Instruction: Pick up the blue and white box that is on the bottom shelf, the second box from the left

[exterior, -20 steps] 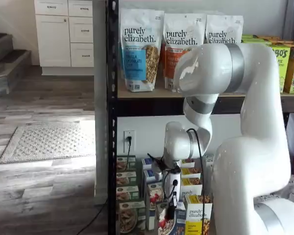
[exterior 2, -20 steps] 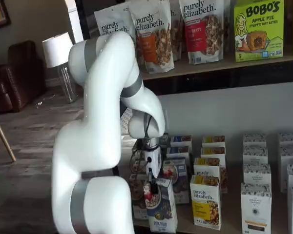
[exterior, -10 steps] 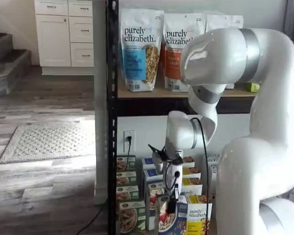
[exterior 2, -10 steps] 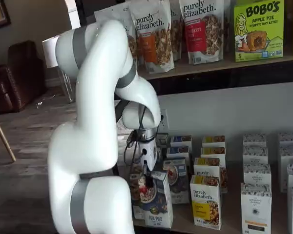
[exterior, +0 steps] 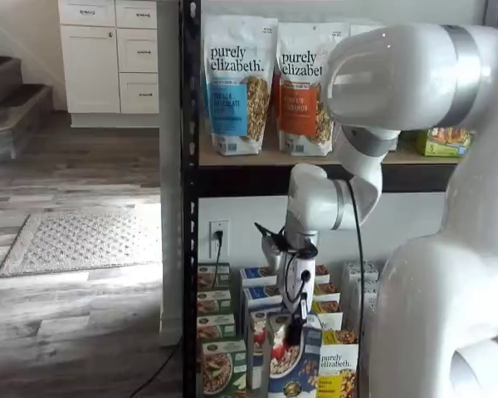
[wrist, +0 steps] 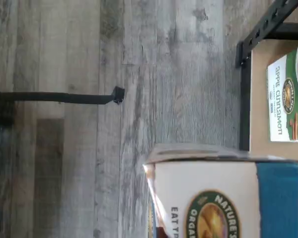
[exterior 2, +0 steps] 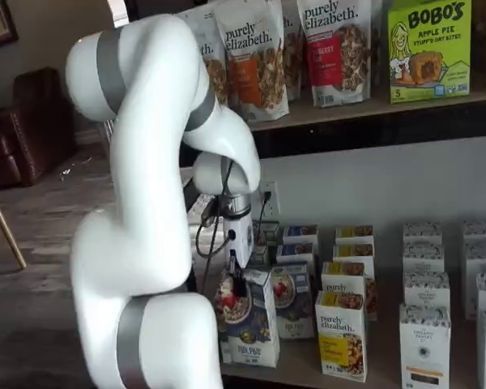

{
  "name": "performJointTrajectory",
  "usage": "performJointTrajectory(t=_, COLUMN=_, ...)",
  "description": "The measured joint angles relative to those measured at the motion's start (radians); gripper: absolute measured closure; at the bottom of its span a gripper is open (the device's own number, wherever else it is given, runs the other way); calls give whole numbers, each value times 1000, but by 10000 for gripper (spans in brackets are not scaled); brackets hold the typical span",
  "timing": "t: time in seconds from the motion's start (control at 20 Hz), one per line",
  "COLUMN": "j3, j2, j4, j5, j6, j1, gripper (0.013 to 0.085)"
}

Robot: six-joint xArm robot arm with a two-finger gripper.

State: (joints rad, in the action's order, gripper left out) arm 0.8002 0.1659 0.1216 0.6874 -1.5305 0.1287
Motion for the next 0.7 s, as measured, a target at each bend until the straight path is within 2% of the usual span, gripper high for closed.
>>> performJointTrajectory(t=0.3, j3=-27, j2=-106, j4=-6, j5=82, j6=9, j1=-3, gripper=530)
performJointTrajectory(t=0.7, j3=-36, j2=-195, j4=-12, j5=163, j6=23, j1=0, gripper=530)
